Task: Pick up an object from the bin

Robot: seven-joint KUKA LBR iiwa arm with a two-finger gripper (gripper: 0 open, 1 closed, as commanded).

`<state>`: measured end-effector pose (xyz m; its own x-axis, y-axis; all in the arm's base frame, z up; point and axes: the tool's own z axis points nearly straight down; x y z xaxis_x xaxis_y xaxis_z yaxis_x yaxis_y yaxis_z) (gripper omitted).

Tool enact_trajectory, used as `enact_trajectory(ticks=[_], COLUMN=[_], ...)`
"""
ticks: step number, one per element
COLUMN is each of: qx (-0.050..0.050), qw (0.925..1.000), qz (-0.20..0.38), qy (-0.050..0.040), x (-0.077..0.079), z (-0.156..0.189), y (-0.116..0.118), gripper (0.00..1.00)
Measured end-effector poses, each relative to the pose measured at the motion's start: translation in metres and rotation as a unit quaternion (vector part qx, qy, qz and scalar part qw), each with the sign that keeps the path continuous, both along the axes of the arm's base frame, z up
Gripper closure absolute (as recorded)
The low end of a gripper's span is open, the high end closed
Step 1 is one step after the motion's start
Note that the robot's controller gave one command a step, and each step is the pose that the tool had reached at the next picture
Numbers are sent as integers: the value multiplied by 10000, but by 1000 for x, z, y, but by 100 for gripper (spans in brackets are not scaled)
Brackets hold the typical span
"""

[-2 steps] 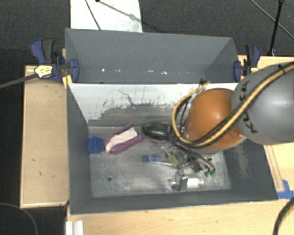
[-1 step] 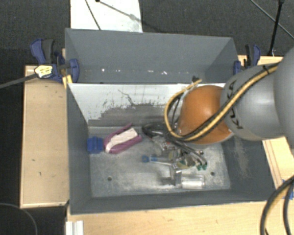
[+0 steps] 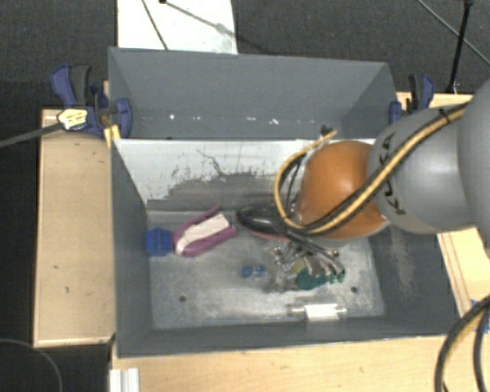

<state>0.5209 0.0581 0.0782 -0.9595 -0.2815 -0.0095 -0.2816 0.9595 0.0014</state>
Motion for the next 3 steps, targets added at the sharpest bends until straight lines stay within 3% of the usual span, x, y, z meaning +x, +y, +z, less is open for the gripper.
enact_trajectory(ticks=[1, 2, 3], qx=[-11, -11, -11], qw=[10000, 10000, 9999], qz=[-7, -23, -103], qy=[18, 28, -14], x=[-1, -2, 13], z=[-2, -3, 153], y=[-1, -1, 8], gripper=[0, 100, 100])
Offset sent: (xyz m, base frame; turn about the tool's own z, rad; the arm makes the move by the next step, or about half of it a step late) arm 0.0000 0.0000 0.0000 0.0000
